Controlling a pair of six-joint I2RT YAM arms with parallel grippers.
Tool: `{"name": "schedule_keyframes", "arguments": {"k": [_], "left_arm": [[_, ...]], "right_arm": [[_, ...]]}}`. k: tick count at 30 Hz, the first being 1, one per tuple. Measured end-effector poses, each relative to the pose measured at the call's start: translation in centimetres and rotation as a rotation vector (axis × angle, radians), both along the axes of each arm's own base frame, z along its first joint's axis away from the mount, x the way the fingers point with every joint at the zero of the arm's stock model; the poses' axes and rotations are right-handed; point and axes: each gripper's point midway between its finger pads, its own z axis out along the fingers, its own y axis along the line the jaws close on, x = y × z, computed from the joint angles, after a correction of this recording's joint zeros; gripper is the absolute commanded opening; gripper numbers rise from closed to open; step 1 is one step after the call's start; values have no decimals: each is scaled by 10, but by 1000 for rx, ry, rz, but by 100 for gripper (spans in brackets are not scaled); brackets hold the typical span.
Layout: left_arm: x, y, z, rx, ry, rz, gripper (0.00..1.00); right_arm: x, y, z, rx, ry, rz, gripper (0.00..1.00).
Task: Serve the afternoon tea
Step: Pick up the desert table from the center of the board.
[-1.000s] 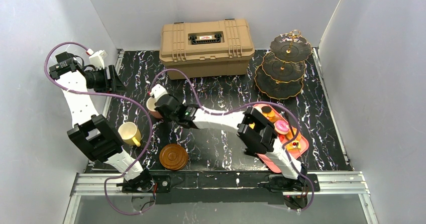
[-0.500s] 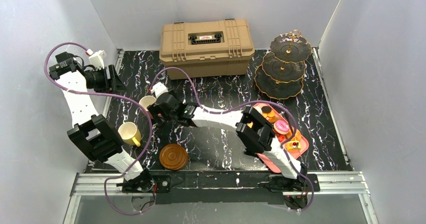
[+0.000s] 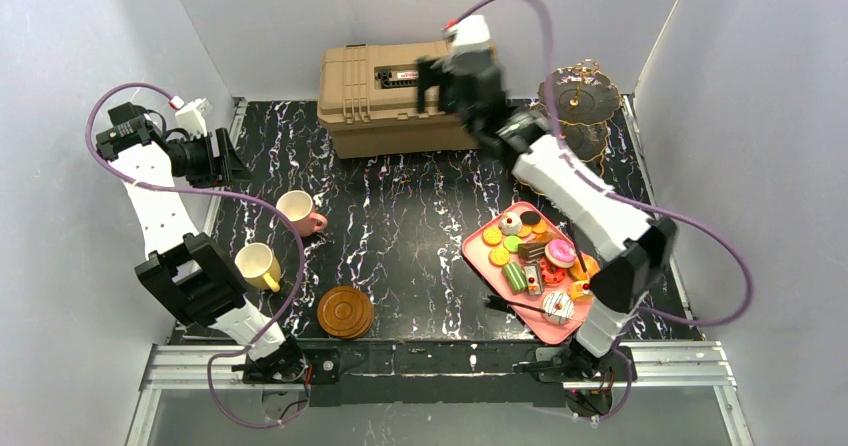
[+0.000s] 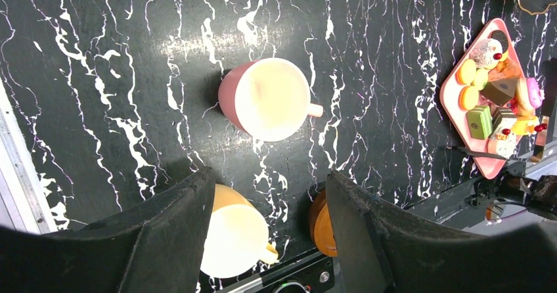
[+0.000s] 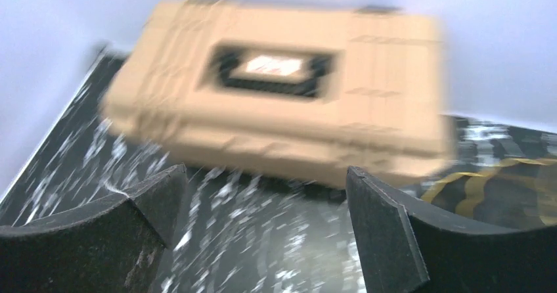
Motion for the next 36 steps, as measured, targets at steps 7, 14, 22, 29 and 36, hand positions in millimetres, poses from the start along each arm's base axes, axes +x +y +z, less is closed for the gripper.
{"name": "schedule_keyframes", "arguments": {"k": [7, 14, 22, 29, 36], "left_arm": [[-1, -2, 1, -8, 1, -2, 62], [-1, -2, 2, -13, -2, -3, 62], [0, -2, 5, -17, -12, -2, 62], [0, -2, 5, -17, -13, -2, 62], [0, -2, 5, -18, -13, -1, 62]], "right_arm": [[68, -197, 52, 12, -71, -424, 98], [84, -270, 2, -54, 40, -541, 97], [74, -310, -41, -77, 132, -591, 90], [80, -316, -53, -69, 69, -581, 76], [91, -320, -43, -78, -11, -579, 63]]}}
